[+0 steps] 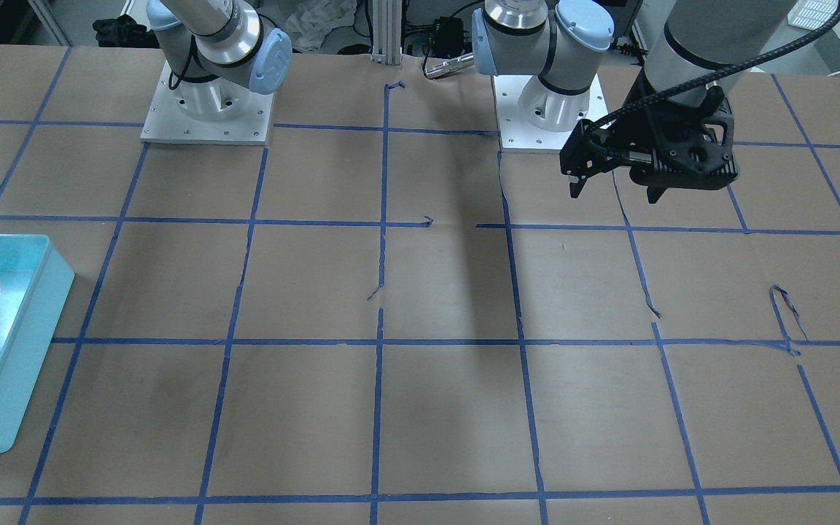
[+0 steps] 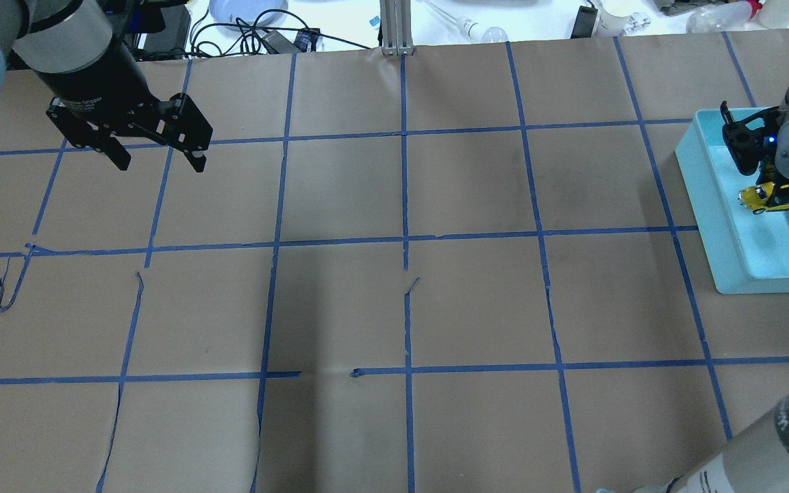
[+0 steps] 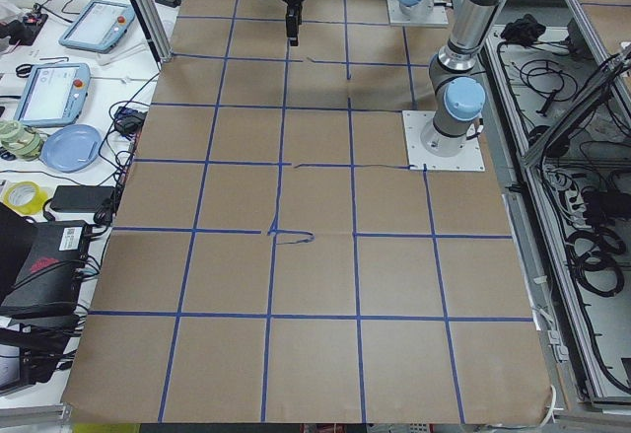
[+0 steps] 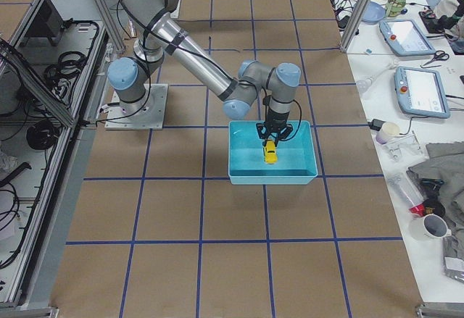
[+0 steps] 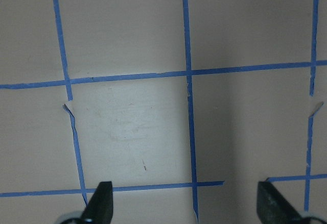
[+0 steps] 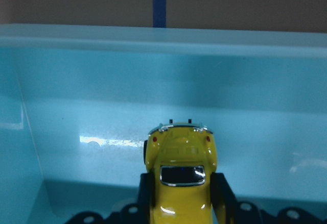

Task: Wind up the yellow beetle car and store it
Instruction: 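Carry the car over the light-blue bin with the right gripper, then lower the car into the bin and open the right gripper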

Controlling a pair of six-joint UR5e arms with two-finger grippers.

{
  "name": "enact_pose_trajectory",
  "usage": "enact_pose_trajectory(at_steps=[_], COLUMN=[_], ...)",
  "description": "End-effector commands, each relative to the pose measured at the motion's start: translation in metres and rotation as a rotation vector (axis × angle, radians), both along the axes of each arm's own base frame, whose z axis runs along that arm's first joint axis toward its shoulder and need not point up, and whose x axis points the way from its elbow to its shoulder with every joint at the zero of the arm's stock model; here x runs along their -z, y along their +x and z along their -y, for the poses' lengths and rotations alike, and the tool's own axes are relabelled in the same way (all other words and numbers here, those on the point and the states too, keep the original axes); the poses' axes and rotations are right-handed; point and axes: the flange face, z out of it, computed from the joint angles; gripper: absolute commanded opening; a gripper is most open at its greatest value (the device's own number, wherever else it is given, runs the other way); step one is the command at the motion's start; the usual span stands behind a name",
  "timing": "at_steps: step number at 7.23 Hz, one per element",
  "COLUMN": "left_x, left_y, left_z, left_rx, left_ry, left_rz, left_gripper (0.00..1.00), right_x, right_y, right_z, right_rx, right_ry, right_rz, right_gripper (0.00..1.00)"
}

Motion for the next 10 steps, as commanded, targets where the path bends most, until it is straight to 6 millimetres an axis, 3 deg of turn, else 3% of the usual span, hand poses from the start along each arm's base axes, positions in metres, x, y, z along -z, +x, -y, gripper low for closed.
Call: enact_pose_trajectory(at_steps=[1, 2, 3, 6, 7, 9, 10], left_x=[0.000, 0.000, -0.002, -0.003, -0.003, -0.003, -0.004], left_y=[0.000, 0.001, 0.001, 0.001, 0.001, 0.001, 0.001], left_z=[0.000, 0.000, 0.000, 0.001, 0.001, 0.001, 0.001], left_rx=[0.000, -0.002, -0.002, -0.002, -0.002, -0.002, -0.002], left_ry=[0.000, 0.000, -0.004, -0.006, -0.006, -0.006, -0.007], left_rz=[0.001, 0.001, 0.004, 0.002, 0.002, 0.002, 0.001], left_gripper=[1.00, 1.00, 1.00, 1.00, 1.00, 1.00, 1.00], right_x=[0.008, 0.009, 0.008, 0.006, -0.004, -0.067, -0.115], right_y=[0.000, 0.001, 0.001, 0.001, 0.001, 0.014, 0.022], right_z=[0.000, 0.001, 0.000, 0.000, 0.001, -0.003, -0.015], right_rx=[0.000, 0.002, -0.003, -0.002, -0.001, 0.000, -0.003], right_ry=[0.008, 0.005, 0.007, 0.006, -0.007, -0.102, -0.118], right_rz=[0.001, 0.018, 0.020, 0.016, 0.012, 0.063, 0.057], right_gripper=[0.00, 0.43, 0.99, 1.00, 1.00, 1.00, 1.00])
